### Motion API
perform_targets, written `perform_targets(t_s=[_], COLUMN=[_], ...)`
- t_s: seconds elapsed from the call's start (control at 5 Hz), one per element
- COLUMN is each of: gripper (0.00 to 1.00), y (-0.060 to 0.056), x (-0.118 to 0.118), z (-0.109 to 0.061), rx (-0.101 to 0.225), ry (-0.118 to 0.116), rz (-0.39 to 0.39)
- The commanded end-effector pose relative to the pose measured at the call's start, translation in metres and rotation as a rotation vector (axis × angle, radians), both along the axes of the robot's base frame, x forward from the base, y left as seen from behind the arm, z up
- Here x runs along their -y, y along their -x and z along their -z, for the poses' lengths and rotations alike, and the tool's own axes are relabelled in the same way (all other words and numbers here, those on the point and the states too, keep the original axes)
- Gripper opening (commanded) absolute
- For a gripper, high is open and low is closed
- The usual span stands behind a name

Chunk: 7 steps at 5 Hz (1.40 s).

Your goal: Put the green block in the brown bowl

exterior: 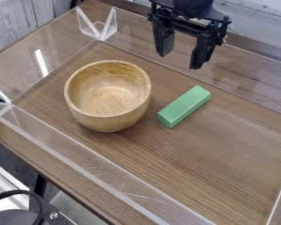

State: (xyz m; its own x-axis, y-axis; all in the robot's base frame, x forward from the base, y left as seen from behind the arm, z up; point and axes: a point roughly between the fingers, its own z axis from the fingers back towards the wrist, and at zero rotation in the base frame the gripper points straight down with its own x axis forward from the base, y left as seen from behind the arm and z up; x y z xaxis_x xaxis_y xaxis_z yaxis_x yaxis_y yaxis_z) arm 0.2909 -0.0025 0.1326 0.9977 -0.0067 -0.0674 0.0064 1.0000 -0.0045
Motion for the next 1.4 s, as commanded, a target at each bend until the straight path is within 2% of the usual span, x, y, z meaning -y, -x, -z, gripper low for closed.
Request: perform_targets(t_s=[0.0,0.2,0.6,0.8,1.0,1.2], gripper=[1.0,1.0,1.0,1.0,1.0,1.0], y=[0.0,0.003,0.004,-0.003,-0.01,-0.017], x=[0.0,0.002,0.008,0.008,0.008,0.008], z=[0.019,0.047,0.081,0.092,0.099,0.1], rx=[-0.025,-0.047,-0.05,-0.041,-0.037,-0.02], ry=[-0.009,-0.013,-0.012,-0.012,-0.02,-0.034], rz=[0.021,0.057,0.167,0.19,0.208,0.221])
